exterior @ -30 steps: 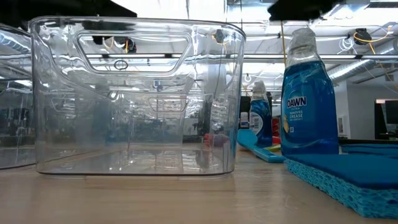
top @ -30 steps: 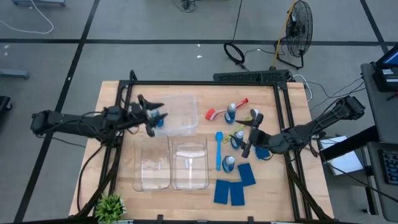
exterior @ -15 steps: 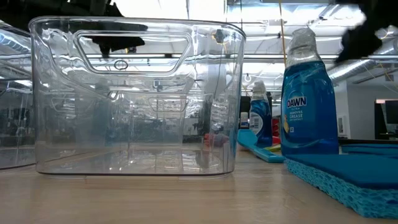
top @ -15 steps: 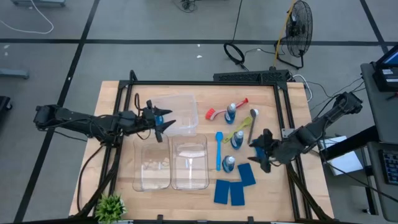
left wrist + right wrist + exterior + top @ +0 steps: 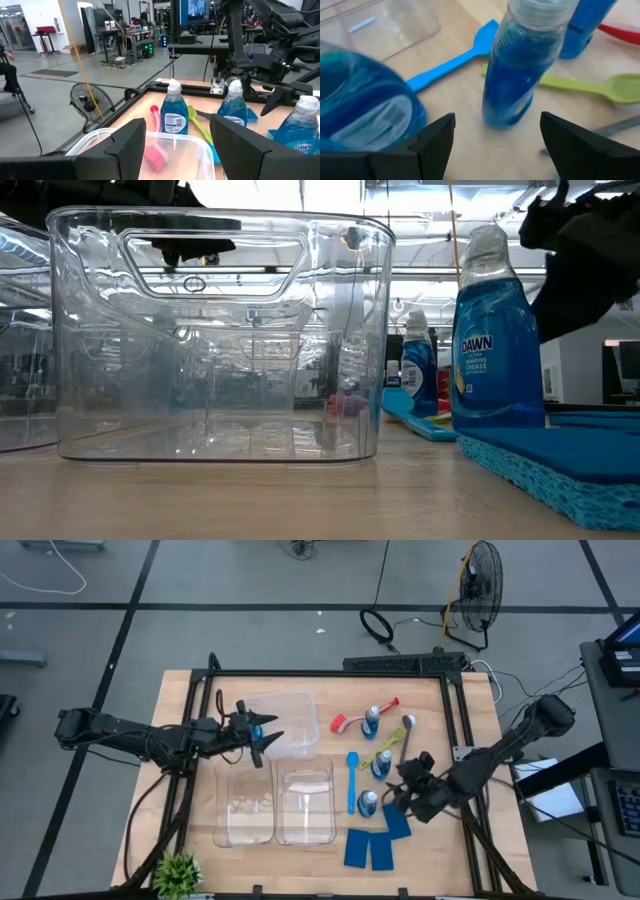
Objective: Pick & Place Kitchen Sink Supplies
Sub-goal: Put the blue dishwashing liquid bottle into the white transparent bin
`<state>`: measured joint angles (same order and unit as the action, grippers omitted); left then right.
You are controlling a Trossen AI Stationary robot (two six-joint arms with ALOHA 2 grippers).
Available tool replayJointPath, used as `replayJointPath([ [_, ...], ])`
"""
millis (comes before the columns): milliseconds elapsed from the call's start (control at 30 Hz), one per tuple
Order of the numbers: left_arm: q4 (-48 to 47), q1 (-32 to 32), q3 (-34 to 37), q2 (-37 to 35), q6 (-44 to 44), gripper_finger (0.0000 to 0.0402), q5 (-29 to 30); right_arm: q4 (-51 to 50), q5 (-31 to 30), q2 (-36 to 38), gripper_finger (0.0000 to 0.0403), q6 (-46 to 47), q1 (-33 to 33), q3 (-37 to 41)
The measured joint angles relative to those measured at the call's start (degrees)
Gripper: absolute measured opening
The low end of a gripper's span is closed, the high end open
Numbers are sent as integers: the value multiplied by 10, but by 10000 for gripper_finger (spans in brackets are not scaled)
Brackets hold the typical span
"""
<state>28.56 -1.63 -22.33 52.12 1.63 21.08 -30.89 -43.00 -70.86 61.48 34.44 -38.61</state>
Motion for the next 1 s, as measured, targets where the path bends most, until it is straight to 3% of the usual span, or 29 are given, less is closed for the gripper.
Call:
replayJointPath([
  [267,-1,0,0,0,2,225,0,119,-35,-94,279,-33,-34,0],
  [533,0,0,0,0,13,225,0,126,-113,-162,279,-37,-81,0],
  [833,-1,0,0,0,12,225,-1,101,-124,-171,275,-39,-120,1],
  [1000,-1,0,0,0,4,225,-2,101,-123,-171,234,-41,-120,1],
])
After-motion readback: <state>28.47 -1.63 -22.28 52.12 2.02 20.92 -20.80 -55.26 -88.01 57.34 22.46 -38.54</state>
